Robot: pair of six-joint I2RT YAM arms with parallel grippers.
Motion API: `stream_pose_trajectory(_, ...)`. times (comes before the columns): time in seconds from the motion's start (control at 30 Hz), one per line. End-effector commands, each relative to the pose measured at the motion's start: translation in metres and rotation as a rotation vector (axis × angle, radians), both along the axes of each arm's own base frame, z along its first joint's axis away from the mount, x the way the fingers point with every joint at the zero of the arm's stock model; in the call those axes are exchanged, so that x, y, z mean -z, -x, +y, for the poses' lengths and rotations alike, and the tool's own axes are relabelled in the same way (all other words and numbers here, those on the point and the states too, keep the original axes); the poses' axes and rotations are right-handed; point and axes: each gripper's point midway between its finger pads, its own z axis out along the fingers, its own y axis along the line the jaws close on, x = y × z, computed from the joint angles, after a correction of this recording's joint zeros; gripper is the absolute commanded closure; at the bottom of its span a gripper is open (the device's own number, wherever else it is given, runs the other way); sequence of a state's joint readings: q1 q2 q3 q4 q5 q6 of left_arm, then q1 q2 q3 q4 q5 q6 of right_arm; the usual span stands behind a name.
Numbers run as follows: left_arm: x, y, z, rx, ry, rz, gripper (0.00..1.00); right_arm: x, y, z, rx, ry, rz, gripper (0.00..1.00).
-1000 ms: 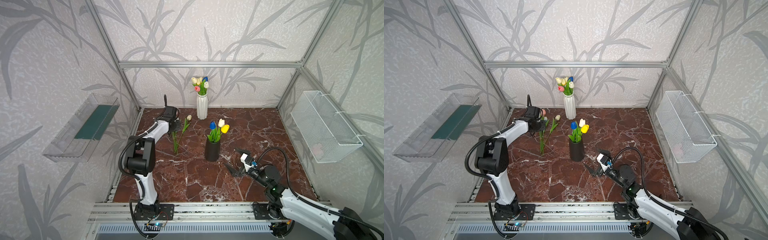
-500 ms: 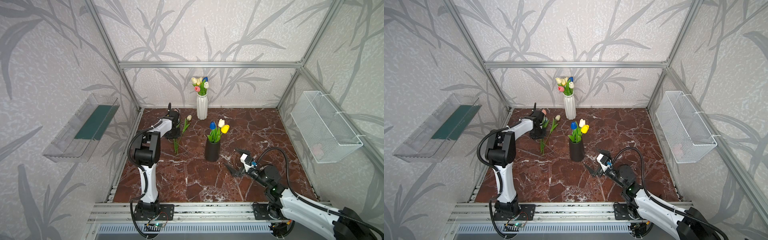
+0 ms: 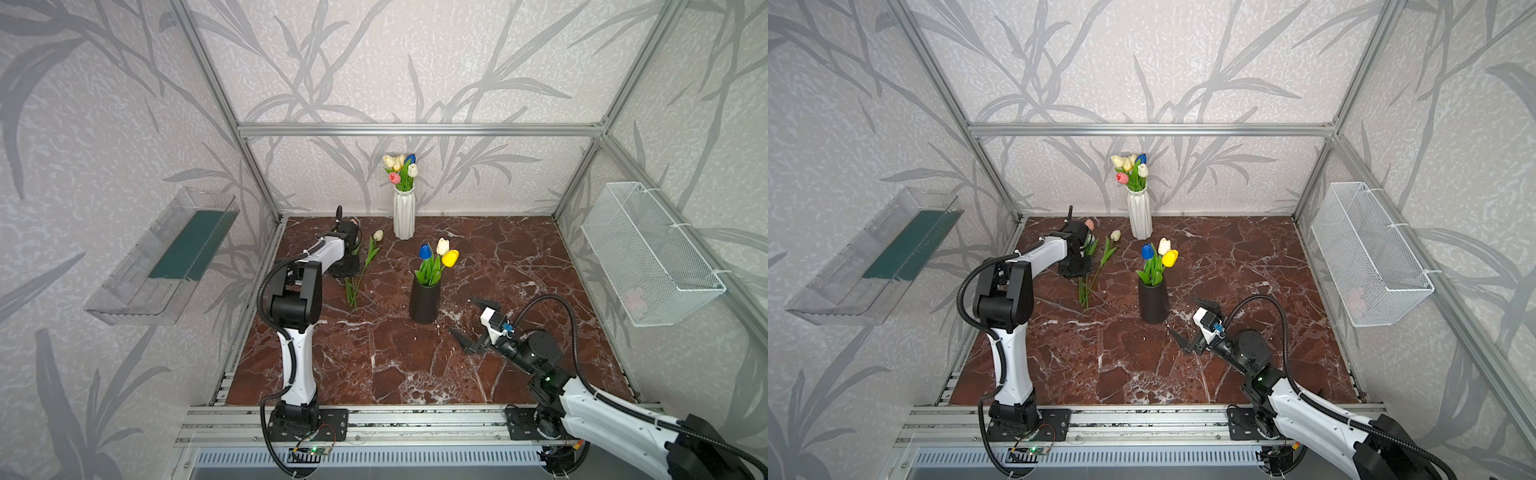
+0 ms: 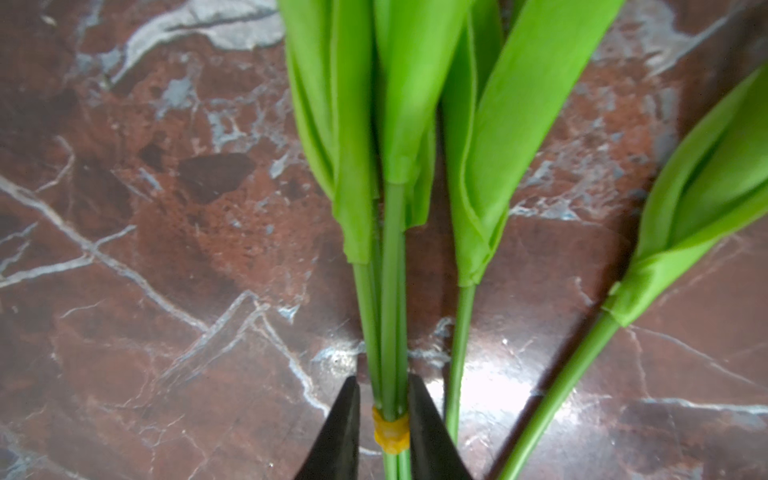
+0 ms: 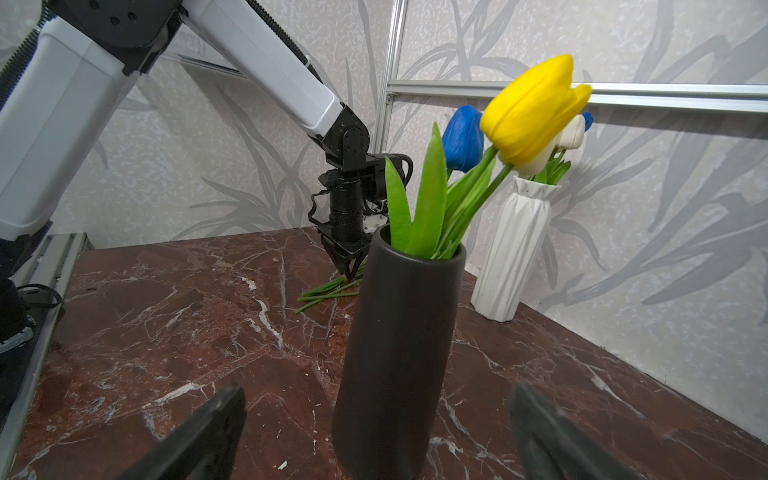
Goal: Arrange the flowers into the vase
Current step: 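Move the left gripper back down to the remaining tulip pile, then grasp the banded bundle of tulip stems with the left gripper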
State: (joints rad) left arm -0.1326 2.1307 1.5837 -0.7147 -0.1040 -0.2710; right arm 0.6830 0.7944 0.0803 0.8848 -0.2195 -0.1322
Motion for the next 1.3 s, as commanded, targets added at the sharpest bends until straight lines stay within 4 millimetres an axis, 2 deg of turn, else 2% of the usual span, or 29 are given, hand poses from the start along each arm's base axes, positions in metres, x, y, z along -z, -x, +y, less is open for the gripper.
stream_pose_trajectory(0.0,-0.001,0.018,0.024,-0.025,-0.071,0.072,0.73,-0.008,0.001,0.003,-0.011,-0.013,-0.023,0.01)
stream_pose_trajectory(0.13,-0.003,0.020,0.027,-0.029,-0.070,0.060,0.72,-0.010,0.002,0.003,-0.017,-0.018,-0.025,0.01)
stream_pose_trajectory(0.3,-0.013,0.022,0.034,-0.049,-0.078,0.044,0.76,-0.009,0.002,0.003,-0.015,-0.016,-0.023,0.01)
stream_pose_trajectory(0.5,-0.020,0.014,0.011,0.009,0.036,-0.016,0.73,-0.008,0.001,0.004,-0.017,-0.012,-0.016,0.01)
stream_pose_trajectory(0.57,-0.016,0.013,0.010,0.016,0.043,-0.018,0.67,-0.007,0.001,0.005,-0.021,-0.013,-0.015,0.01)
stream_pose_trajectory(0.77,-0.006,0.014,-0.001,0.030,0.102,0.007,0.65,-0.006,0.000,0.005,-0.014,-0.007,-0.012,0.01)
stream_pose_trajectory(0.83,-0.002,0.015,0.005,0.011,0.070,0.019,0.62,-0.007,0.001,0.005,-0.019,-0.010,-0.013,0.01)
stream_pose_trajectory(1.03,0.013,0.021,0.017,-0.001,0.011,0.089,0.63,-0.006,-0.001,0.004,-0.011,-0.007,-0.013,0.01)
stream_pose_trajectory(1.13,0.019,0.021,0.016,0.000,0.016,0.109,0.72,-0.008,0.001,0.005,-0.021,-0.014,-0.017,0.01)
stream_pose_trajectory(1.2,0.021,0.022,0.016,0.003,0.017,0.116,0.86,-0.007,0.001,0.004,-0.018,-0.012,-0.016,0.01)
stream_pose_trajectory(1.27,0.020,0.023,0.017,0.005,0.010,0.115,0.90,-0.007,0.000,0.004,-0.012,-0.010,-0.016,0.01)
